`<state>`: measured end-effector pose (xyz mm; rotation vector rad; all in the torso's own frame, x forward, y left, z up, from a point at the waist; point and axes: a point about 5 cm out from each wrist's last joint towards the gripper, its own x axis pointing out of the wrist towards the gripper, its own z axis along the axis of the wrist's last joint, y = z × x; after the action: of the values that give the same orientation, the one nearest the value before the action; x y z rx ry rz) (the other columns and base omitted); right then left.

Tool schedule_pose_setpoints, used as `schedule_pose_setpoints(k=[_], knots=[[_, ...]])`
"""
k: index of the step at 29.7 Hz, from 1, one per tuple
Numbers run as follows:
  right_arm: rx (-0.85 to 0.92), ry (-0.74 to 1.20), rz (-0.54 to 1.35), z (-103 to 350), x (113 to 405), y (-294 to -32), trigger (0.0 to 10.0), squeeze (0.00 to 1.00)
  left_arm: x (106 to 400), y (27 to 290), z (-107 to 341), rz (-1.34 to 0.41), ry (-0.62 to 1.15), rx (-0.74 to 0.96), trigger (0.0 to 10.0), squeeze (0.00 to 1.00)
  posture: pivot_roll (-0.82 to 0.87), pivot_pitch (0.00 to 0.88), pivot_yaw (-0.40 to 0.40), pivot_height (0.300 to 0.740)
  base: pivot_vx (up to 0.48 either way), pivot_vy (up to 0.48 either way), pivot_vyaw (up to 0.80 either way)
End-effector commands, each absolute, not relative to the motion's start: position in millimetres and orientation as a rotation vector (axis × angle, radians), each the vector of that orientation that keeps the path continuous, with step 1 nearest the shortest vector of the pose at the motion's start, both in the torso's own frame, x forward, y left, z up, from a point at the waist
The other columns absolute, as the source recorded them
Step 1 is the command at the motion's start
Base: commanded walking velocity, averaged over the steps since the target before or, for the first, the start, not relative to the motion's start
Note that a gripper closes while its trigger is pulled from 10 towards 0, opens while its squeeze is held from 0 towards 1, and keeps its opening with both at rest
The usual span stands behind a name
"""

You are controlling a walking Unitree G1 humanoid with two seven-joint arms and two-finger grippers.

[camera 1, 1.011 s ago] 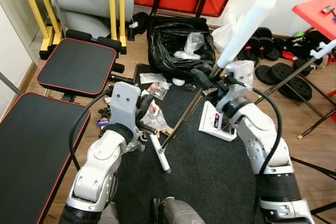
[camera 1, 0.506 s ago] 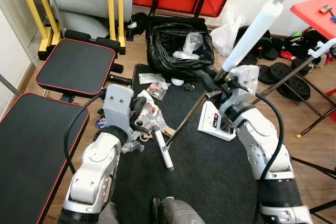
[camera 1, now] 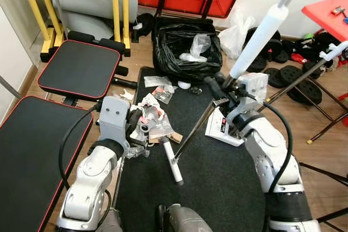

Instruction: Sweep floor

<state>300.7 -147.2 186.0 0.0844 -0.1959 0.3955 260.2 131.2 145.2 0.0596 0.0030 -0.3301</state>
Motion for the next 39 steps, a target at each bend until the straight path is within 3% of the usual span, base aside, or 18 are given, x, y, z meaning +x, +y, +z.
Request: schedule_pose_setpoints(k=[1,20,32,39], knots=[[0.067,-0.245,0.382,193.1,296.4,-152.3,10.0,0.0,257.8,127.4,142.7,-0.322,0.018,0.04,10.0,0.0,-0.11,0.15,-0.175,0.74,0.0,-0.472,0.0],[0.066,-0.244,0.377,192.4,295.9,-150.5,10.0,0.0,259.6,127.4,145.3,-0.322,0.018,0.034,10.0,0.0,-0.09,0.162,-0.175,0.74,0.0,-0.439,0.0],[0.065,-0.246,0.366,195.4,297.4,-150.7,10.0,0.0,259.9,127.3,146.9,-0.317,0.012,0.022,10.0,0.0,-0.09,0.171,-0.18,0.74,0.0,0.0,0.0],[0.078,-0.243,0.321,198.9,300.7,-155.3,10.0,0.0,259.4,127.3,148.1,-0.327,0.008,0.015,10.0,0.0,-0.09,0.173,-0.176,0.74,0.353,0.0,0.33]])
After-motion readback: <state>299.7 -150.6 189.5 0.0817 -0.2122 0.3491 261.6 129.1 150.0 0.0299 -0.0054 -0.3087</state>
